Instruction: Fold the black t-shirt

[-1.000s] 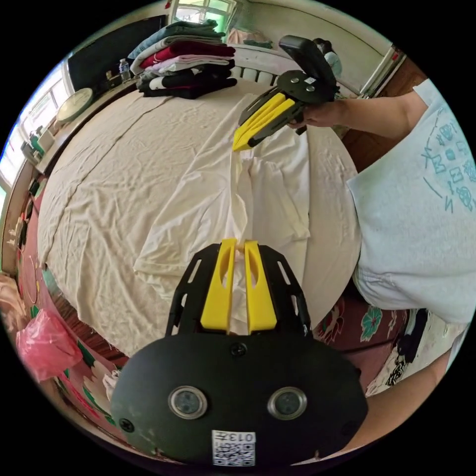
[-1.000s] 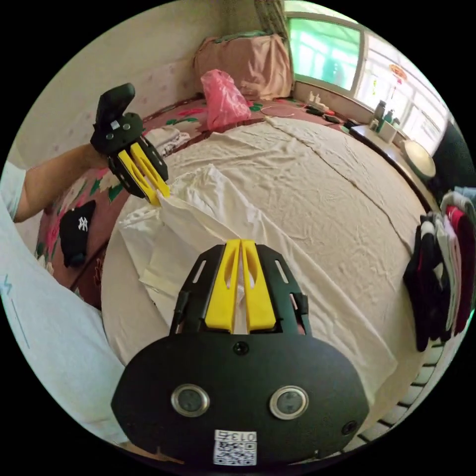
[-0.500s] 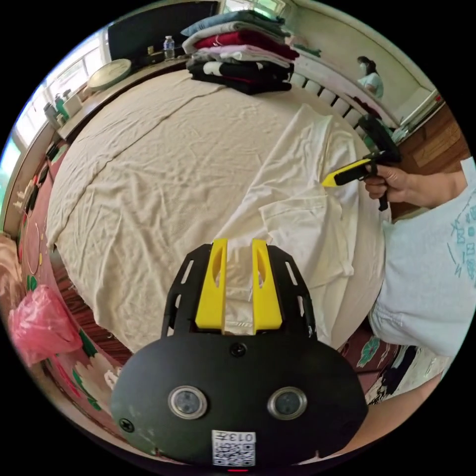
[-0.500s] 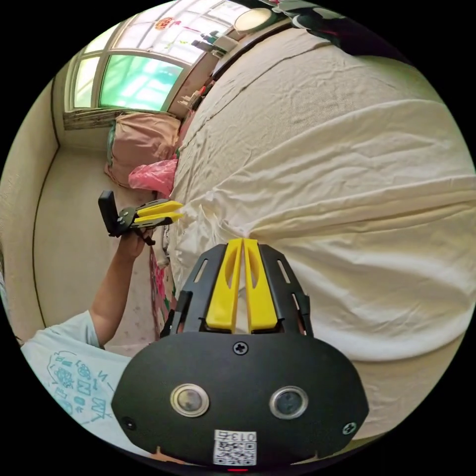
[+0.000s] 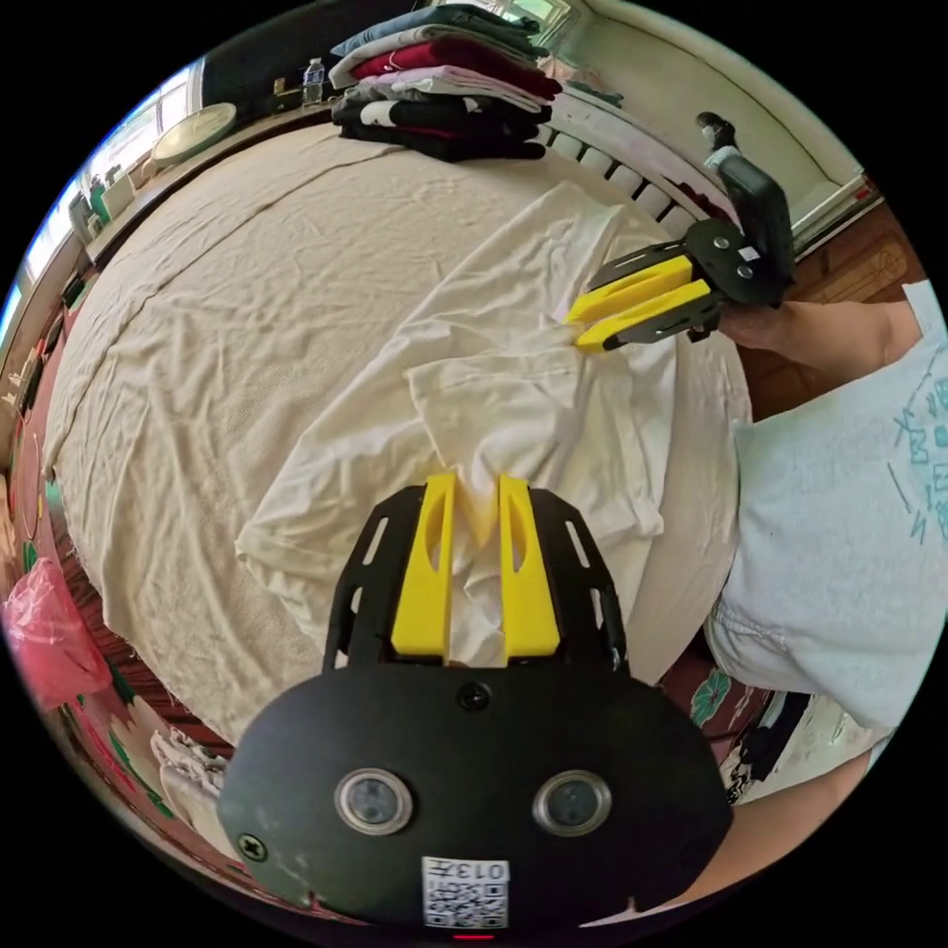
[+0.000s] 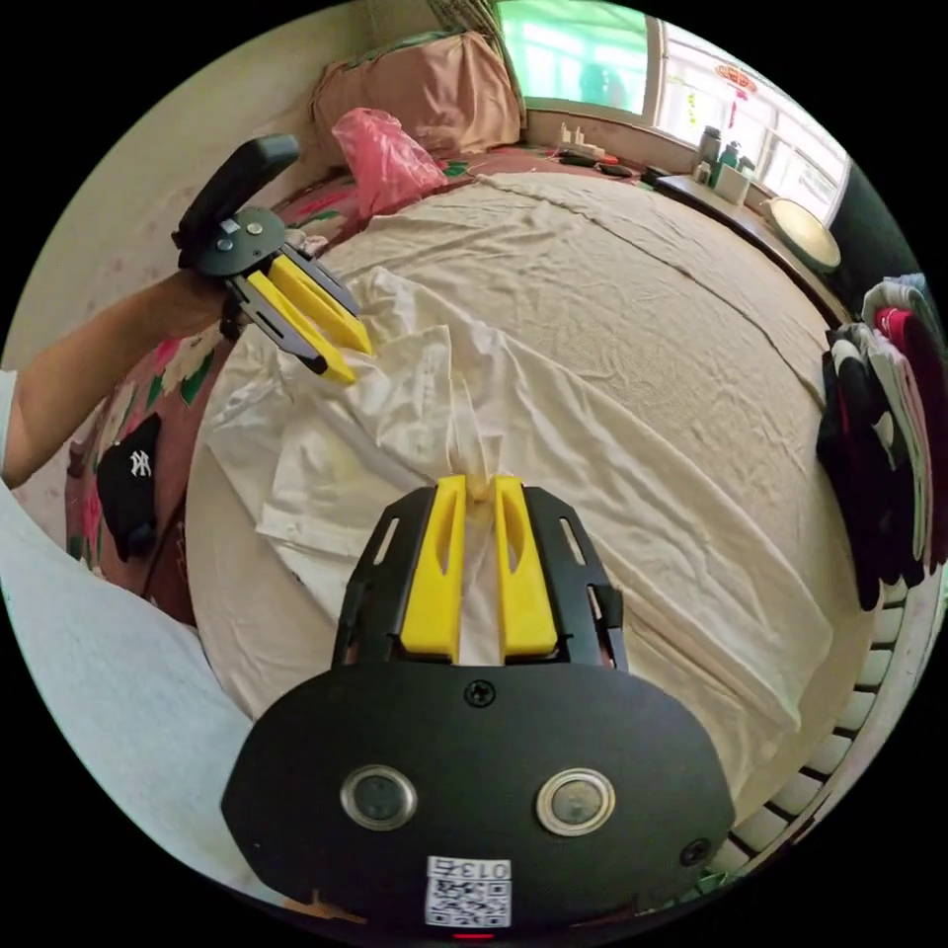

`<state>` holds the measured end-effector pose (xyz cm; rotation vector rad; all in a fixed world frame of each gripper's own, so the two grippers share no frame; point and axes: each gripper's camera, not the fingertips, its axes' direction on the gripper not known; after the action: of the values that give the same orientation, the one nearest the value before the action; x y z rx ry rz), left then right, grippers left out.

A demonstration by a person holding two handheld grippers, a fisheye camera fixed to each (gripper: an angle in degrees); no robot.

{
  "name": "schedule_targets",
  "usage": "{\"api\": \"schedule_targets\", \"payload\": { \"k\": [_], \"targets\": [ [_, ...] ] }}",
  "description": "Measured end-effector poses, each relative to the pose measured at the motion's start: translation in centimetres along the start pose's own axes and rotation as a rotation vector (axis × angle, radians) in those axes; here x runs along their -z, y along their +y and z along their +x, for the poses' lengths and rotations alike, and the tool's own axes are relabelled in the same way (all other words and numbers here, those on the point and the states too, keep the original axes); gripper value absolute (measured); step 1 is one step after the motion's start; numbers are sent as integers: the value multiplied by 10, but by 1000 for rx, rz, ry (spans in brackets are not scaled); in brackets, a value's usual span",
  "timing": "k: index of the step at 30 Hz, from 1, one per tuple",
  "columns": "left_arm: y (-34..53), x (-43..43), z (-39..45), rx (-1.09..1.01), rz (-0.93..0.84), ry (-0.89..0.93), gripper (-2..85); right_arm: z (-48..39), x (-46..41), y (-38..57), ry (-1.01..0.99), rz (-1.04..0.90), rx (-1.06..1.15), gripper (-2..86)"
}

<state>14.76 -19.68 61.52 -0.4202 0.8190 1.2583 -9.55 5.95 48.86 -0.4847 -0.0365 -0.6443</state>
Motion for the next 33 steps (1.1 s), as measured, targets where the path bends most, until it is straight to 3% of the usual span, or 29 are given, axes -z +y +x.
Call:
{"api": "schedule_targets", "payload": {
  "k": [8,14,20,26,30,33],
  "targets": [
    [14,17,-7,-7,99,-63,11,-27,33,-23,100,-8,23,27],
    [20,3,-12,9,6,-76,37,0,-9,-19,-260,-223,-181,37],
    [46,19,-16,39,65,-57,77,9,24,-41,-197,-7,-119,72],
    [53,-4,-21,51,-30,-46,74,-7,-16,-91,-181,-95,-4,67],
    [59,1,-19,7,-17,-33,17,3,-11,-106,-305,-119,-95,36],
    [69,2,-20,-32,-18,31,8,27,-3,-103,-541,-77,-278,31]
  ]
}}
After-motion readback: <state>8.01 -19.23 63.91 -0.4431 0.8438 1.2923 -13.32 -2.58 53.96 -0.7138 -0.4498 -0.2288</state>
